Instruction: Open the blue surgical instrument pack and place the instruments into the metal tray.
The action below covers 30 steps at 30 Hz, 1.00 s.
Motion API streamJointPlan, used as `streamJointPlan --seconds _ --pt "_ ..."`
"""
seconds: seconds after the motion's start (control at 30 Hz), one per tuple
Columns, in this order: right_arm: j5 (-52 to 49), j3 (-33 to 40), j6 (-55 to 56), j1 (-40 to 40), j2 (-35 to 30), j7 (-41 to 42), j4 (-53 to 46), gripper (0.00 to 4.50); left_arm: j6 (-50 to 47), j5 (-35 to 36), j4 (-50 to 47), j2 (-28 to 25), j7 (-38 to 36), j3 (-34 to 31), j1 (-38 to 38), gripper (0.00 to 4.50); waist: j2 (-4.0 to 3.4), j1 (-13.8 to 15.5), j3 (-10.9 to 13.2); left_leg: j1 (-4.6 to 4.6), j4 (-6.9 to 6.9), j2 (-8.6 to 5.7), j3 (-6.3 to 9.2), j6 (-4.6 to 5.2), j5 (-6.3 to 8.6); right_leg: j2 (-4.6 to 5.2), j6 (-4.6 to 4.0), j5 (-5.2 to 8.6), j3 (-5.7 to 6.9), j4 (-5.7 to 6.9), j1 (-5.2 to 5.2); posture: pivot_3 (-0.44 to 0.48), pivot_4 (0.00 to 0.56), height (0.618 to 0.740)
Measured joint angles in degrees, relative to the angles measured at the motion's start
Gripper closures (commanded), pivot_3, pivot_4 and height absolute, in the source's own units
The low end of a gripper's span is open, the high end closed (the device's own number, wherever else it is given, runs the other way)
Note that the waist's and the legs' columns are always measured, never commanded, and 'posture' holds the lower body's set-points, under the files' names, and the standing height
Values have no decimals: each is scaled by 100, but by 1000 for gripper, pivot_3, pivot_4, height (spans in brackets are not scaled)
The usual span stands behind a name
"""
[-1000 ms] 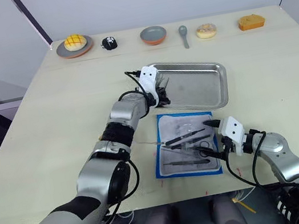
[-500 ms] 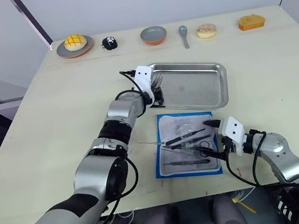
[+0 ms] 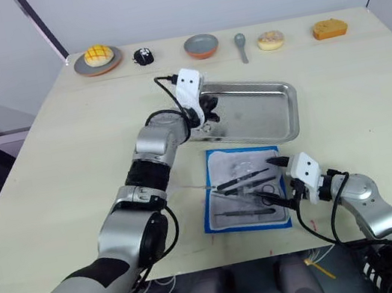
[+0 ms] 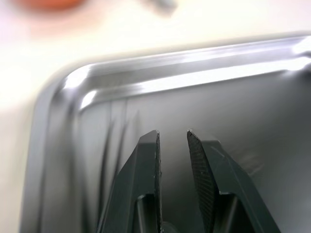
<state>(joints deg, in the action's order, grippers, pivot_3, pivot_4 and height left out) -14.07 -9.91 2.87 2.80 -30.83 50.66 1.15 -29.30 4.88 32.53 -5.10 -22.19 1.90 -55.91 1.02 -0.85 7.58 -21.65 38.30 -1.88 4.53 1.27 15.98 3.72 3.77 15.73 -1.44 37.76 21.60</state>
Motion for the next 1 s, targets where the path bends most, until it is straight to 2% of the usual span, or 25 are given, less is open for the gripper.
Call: streamJointPlan --seconds 0.13,0.33,0.5,0.6,0.67,0.73,0.77,0.8,0.83,1.0 --pt "0 -1 1 -4 4 -9 0 0 100 273 -748 -317 -915 115 443 3551 -3 -2 -2 1 -1 0 0 0 0 0 0 0 -1 0 0 0 150 740" --pt "-1 13 3 -16 6 -9 1 0 164 511 -1741 -1446 -2549 537 1146 3551 -4 6 -1 1 -1 1 1 1 0 0 -1 0 0 -2 -1 0 150 740" --pt "-1 -3 4 -1 11 -10 5 0 84 1312 -1964 -2286 -4369 536 1245 3551 -6 -5 0 1 -1 2 1 3 1 -2 -2 1 1 -2 0 0 150 740" --pt "-1 -10 4 4 12 -10 7 0 364 1340 -1817 -2858 -5299 577 1257 2769 -7 -14 0 2 -2 2 0 6 3 -4 -3 1 1 -3 0 0 150 740" --pt "-1 11 7 -12 7 -6 9 0 629 1348 -1718 -3157 -5882 568 1300 1561 -7 -5 0 2 -1 2 2 11 5 -4 -3 1 4 -4 -2 0 150 740" --pt "-1 16 15 -15 7 -6 14 0 767 1413 -1678 -3241 -6265 569 1332 1025 -4 -3 0 1 0 2 2 23 13 -4 -3 1 4 -5 -2 0 150 740" --pt "-1 15 16 -14 8 -6 14 0 782 1418 -1673 -3246 -6293 571 1333 1025 -4 -3 0 1 0 2 2 24 13 -4 -3 1 4 -5 -2 0 150 740" --pt "-1 -4 26 4 12 -9 17 0 975 1520 -1672 -3396 -6552 677 1354 397 -3 -13 2 0 0 3 2 24 13 -5 -3 1 4 -3 -1 0 150 740" --pt "-1 -17 37 2 13 -9 16 0 1137 1614 -1686 -3596 -6671 805 1368 74 -5 -23 3 1 -2 4 1 24 13 -7 -3 1 2 -4 0 0 150 740" --pt "-1 -3 42 -4 7 -8 21 0 1608 2116 -1794 -4409 -6718 1259 1371 20 -8 -12 5 1 -2 5 3 29 16 -4 -3 2 2 -5 -1 0 150 740"
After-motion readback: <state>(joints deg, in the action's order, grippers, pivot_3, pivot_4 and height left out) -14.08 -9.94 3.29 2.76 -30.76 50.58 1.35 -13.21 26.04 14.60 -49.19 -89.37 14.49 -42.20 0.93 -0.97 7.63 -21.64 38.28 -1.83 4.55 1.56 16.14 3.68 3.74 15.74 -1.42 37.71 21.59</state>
